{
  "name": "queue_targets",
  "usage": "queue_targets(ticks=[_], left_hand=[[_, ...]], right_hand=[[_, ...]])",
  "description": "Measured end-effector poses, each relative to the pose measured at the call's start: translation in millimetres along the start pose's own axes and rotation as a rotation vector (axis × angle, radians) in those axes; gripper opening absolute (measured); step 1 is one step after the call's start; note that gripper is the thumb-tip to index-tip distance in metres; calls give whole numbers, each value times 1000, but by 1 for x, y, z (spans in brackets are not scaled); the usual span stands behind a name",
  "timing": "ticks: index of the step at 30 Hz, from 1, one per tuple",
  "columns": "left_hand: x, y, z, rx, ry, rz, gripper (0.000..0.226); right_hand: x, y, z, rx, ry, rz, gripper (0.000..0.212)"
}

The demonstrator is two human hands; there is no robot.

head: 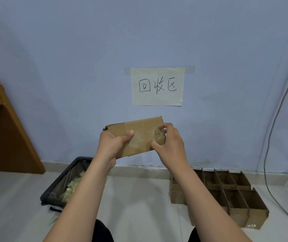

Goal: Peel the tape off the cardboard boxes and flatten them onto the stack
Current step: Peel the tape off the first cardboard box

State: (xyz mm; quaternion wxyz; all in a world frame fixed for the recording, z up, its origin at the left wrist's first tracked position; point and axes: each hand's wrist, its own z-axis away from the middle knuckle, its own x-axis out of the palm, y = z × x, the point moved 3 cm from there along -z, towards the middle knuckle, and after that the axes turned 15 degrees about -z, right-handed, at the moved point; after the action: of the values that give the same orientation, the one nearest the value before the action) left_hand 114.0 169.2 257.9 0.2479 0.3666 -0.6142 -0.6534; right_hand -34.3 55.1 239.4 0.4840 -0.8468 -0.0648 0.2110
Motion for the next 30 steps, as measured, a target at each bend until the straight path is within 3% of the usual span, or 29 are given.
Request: queue_targets(ticks=[12, 15, 19, 23, 30], left_hand=[[-3, -2, -2, 0, -5, -18, 18], [-6, -3, -3, -9, -1, -54, 22], [-6, -4, -3, -28, -13, -27, 19], [-6, 1, -2, -35, -18, 36, 17], [-5, 1, 1, -49, -60, 38, 21]], right_hand=[[3, -4, -1, -60, -47, 115, 42], [-1, -1, -4, -81, 31, 166, 27], [-11, 8, -8, -37, 85, -30, 3], [-9, 6, -5, -80, -4, -66, 20], [-6, 9, -6, -79, -44, -54, 8]])
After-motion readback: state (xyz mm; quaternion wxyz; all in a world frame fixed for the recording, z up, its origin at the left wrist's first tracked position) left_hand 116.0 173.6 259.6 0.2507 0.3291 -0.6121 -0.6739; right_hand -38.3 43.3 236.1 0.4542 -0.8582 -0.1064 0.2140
